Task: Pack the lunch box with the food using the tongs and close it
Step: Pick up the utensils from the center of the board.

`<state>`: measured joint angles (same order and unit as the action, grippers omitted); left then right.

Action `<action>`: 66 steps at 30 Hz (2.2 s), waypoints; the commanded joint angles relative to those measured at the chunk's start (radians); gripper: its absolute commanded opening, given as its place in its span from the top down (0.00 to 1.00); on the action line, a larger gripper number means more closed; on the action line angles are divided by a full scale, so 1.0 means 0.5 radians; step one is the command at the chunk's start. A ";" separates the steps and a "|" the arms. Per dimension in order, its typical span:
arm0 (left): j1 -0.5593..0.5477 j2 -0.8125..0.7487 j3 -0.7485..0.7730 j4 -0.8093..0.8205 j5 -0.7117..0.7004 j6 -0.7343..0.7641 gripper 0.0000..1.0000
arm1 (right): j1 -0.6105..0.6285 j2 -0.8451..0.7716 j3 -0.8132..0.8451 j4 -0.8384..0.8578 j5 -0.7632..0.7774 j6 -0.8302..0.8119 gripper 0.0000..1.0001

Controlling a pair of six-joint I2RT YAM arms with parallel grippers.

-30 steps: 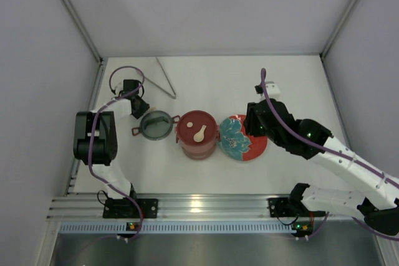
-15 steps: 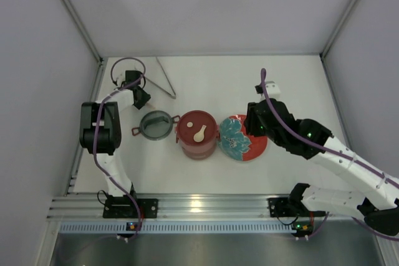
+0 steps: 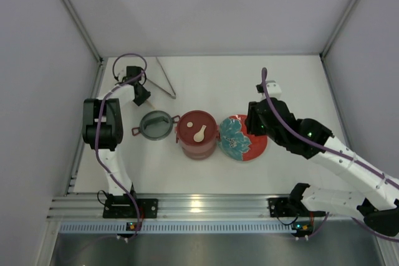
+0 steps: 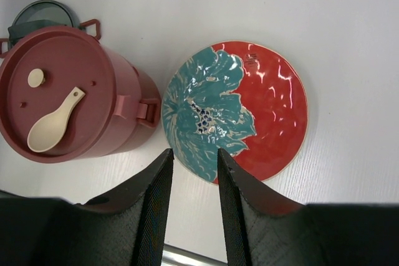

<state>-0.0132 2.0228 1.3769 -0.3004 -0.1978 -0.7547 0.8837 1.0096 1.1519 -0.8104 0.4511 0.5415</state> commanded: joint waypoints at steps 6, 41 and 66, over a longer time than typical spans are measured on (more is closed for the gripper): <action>-0.026 -0.070 -0.085 -0.166 -0.074 0.089 0.64 | -0.046 -0.095 -0.015 0.019 0.003 -0.025 0.66; -0.161 0.167 0.130 -0.402 -0.350 0.104 0.66 | -0.080 -0.387 -0.202 0.007 0.030 0.009 0.63; -0.164 0.118 0.176 -0.366 -0.160 0.196 0.97 | -0.083 -0.359 -0.162 0.001 0.024 0.015 0.64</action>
<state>-0.0948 2.0727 1.4719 -0.4606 -0.3523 -0.6624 0.8612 0.8276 1.0466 -0.8101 0.4511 0.5453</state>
